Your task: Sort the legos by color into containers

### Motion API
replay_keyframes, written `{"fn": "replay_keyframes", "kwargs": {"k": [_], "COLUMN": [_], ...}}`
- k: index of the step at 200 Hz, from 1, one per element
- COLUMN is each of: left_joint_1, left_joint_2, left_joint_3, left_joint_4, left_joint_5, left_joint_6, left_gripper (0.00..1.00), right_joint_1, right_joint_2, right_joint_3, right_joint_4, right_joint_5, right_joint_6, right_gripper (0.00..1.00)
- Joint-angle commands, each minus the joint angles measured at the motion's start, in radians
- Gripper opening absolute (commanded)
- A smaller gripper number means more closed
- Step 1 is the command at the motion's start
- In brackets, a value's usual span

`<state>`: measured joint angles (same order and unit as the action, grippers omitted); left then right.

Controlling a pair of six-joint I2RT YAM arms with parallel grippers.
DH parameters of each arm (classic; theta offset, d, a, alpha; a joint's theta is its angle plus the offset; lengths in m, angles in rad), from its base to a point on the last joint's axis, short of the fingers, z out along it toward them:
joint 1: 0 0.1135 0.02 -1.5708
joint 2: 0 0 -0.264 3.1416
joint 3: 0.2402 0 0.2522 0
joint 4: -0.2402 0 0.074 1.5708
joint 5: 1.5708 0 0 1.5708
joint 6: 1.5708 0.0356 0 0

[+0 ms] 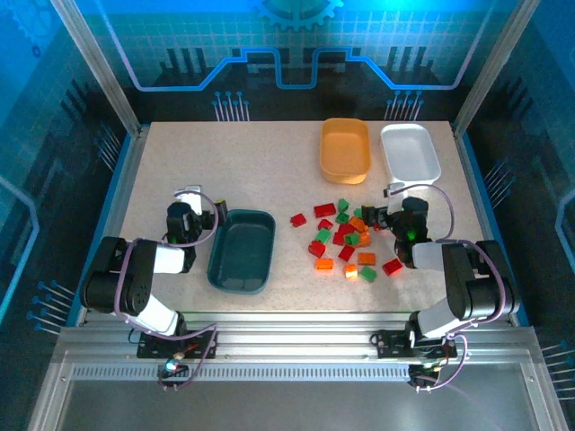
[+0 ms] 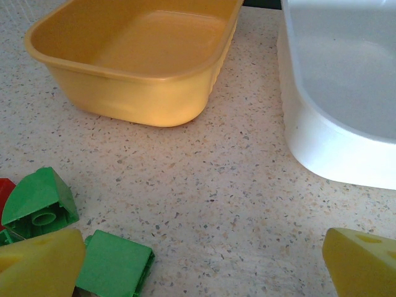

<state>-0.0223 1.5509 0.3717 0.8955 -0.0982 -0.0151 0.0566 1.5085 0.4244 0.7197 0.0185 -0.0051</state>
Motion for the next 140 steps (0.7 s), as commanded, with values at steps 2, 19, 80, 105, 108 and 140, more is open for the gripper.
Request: {"fn": "replay_keyframes", "kwargs": {"k": [2, 19, 80, 105, 108, 140], "left_joint_1": [0.011, 0.011, 0.011, 0.011, 0.012, 0.012], "left_joint_2": [-0.005, -0.005, -0.005, -0.005, -0.005, -0.005], "left_joint_3": [0.016, 0.017, 0.017, 0.017, 0.017, 0.017], "left_joint_4": [0.007, 0.008, 0.005, 0.005, 0.006, 0.005], "left_joint_5": [0.023, 0.023, 0.023, 0.022, 0.023, 0.023], "left_joint_6": [0.026, 0.026, 0.024, 0.024, 0.024, 0.024], "left_gripper": [0.99, 0.99, 0.99, 0.99, 0.99, 0.99], "right_joint_1": [-0.001, 0.003, -0.009, -0.008, -0.008, -0.009], "right_joint_2": [-0.003, -0.002, -0.002, -0.003, -0.002, -0.002], "right_joint_3": [0.011, 0.011, 0.011, 0.012, 0.011, 0.011], "right_joint_4": [0.029, 0.029, 0.028, 0.028, 0.027, 0.029], "right_joint_5": [0.007, 0.011, -0.010, -0.010, -0.010, -0.010], "right_joint_6": [-0.013, -0.015, -0.007, -0.006, -0.006, -0.007], "right_gripper": [1.00, 1.00, 1.00, 1.00, 1.00, 1.00]}}
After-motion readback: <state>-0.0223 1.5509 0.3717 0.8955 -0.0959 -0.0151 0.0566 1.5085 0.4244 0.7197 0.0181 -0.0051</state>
